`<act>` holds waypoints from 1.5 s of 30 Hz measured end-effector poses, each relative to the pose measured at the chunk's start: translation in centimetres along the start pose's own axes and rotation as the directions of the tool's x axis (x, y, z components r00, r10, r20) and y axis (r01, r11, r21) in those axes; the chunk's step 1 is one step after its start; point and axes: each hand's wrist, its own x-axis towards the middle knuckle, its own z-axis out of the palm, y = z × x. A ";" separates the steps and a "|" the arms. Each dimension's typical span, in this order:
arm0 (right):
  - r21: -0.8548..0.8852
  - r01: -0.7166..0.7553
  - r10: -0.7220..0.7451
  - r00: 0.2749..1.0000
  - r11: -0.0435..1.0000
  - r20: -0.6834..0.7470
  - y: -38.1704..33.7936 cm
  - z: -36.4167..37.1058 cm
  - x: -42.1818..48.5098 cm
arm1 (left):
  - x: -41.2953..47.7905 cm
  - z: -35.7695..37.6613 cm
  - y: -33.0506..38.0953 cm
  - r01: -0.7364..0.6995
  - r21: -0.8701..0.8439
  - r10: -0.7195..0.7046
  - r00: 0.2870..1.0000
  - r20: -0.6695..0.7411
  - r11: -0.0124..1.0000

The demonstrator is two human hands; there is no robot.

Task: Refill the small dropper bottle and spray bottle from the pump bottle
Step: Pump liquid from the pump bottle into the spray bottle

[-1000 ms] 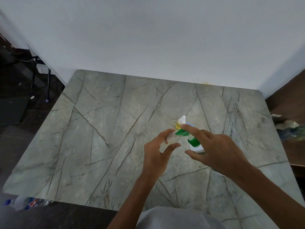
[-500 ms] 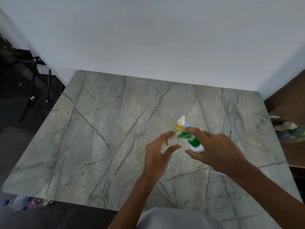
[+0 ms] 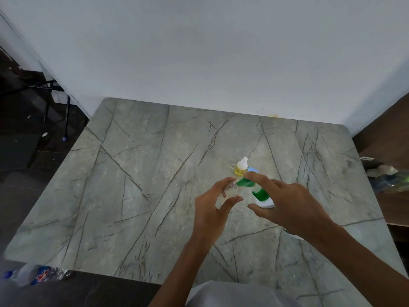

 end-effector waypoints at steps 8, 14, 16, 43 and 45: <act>-0.025 0.008 -0.008 1.000 1.000 -0.003 0.1 -0.2 -0.2 | -0.4 0.3 -0.2 -0.012 0.016 0.012 1.000 0.026 1.000; -0.067 -0.002 0.008 0.996 0.998 0.085 -0.1 -0.8 -0.3 | -0.4 0.3 -0.2 0.000 0.014 0.000 1.000 0.007 1.000; -0.052 -0.009 0.013 0.997 0.999 0.077 -0.1 -0.7 -0.4 | -0.4 0.3 -0.1 -0.005 0.015 0.005 1.000 0.003 1.000; 0.004 -0.012 0.012 1.000 1.000 0.011 0.3 -0.7 -0.8 | -0.3 0.8 0.7 -0.030 -0.008 0.030 1.000 0.002 1.000; 0.004 -0.011 0.011 1.000 1.000 -0.003 0.4 -0.7 -0.8 | -0.3 0.8 0.8 -0.029 -0.017 0.029 1.000 0.003 0.999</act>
